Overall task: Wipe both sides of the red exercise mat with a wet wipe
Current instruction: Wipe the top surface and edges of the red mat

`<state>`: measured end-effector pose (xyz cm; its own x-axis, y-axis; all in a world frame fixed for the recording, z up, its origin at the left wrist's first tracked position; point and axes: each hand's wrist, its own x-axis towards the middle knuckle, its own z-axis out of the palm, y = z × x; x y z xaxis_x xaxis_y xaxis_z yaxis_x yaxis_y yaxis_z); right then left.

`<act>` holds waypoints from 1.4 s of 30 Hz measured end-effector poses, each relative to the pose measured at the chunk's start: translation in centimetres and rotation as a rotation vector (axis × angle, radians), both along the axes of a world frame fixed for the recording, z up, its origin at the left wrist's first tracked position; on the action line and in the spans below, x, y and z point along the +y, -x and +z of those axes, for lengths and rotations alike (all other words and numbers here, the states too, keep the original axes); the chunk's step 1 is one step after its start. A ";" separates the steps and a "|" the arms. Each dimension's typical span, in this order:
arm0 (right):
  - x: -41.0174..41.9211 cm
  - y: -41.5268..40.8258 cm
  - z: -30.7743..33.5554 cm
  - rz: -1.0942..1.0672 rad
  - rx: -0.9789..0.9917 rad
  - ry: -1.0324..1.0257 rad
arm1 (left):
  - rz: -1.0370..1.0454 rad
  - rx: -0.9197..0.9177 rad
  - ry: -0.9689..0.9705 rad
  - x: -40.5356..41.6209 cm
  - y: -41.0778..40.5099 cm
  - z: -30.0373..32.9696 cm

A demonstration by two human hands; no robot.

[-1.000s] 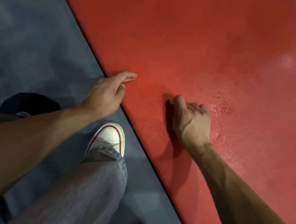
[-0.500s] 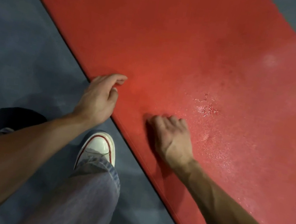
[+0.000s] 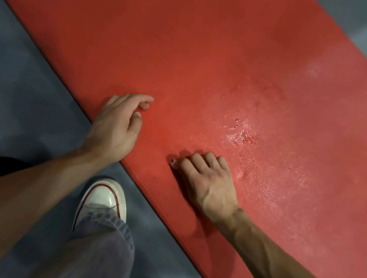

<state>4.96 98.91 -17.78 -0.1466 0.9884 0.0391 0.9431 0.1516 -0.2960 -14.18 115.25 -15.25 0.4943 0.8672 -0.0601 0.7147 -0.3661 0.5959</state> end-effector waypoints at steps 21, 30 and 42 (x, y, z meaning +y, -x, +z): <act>-0.4 -6.7 -0.8 0.232 -0.033 -0.052 | -0.139 0.049 -0.096 0.7 -4.0 -0.9; 1.5 -10.0 -0.1 -0.005 0.012 -0.107 | -0.169 0.082 -0.121 0.5 -5.5 -1.4; 2.9 -15.6 0.6 -0.212 -0.019 -0.080 | -0.106 0.134 -0.127 0.3 -8.6 -2.1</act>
<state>20.57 101.85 -17.14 0.0628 0.9910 0.1178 0.9617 -0.0285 -0.2727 -5.58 115.58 -17.31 0.5781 0.8156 -0.0249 0.7378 -0.5095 0.4428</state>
